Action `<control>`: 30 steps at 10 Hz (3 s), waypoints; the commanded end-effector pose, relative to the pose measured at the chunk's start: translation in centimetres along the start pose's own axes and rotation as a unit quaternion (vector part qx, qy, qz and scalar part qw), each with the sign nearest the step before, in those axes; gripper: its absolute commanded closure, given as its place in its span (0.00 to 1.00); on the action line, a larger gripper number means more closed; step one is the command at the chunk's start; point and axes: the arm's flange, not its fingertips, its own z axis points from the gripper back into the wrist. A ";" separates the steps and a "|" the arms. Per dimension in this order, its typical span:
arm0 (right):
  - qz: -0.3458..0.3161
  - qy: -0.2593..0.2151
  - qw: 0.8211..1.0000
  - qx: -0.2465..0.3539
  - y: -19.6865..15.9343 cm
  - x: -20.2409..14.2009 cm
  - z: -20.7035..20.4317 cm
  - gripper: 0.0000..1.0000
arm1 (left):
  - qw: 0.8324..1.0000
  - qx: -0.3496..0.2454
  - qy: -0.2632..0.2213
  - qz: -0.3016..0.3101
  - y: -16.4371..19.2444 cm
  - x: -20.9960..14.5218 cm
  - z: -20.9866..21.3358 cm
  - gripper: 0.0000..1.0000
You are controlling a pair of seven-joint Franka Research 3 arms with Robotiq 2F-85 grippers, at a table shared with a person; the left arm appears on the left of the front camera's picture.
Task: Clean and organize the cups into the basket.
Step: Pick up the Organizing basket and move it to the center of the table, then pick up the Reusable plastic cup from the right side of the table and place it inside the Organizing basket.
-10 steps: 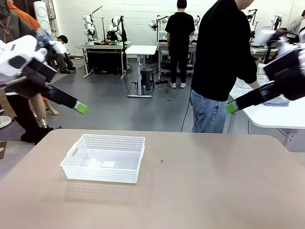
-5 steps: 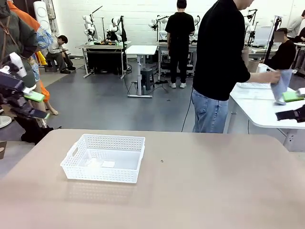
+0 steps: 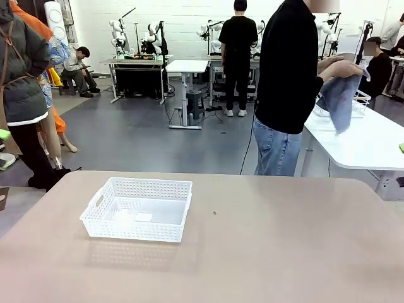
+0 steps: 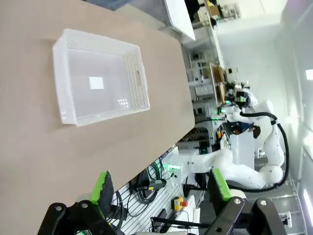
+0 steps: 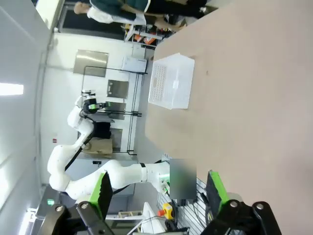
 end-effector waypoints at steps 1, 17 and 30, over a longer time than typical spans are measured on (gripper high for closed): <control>0.017 -0.024 0.999 0.011 0.2 -1.3 2.4 0.00 | 1.000 -0.004 -0.029 -0.011 -0.4 -2.5 1.9 0.00; -0.019 -0.122 0.992 -0.002 -2.0 -6.5 11.2 0.00 | 0.994 0.011 -0.106 0.024 1.1 -7.2 7.2 0.00; -0.019 -0.122 0.992 -0.002 -2.0 -6.5 11.2 0.00 | 0.994 0.011 -0.106 0.024 1.1 -7.2 7.2 0.00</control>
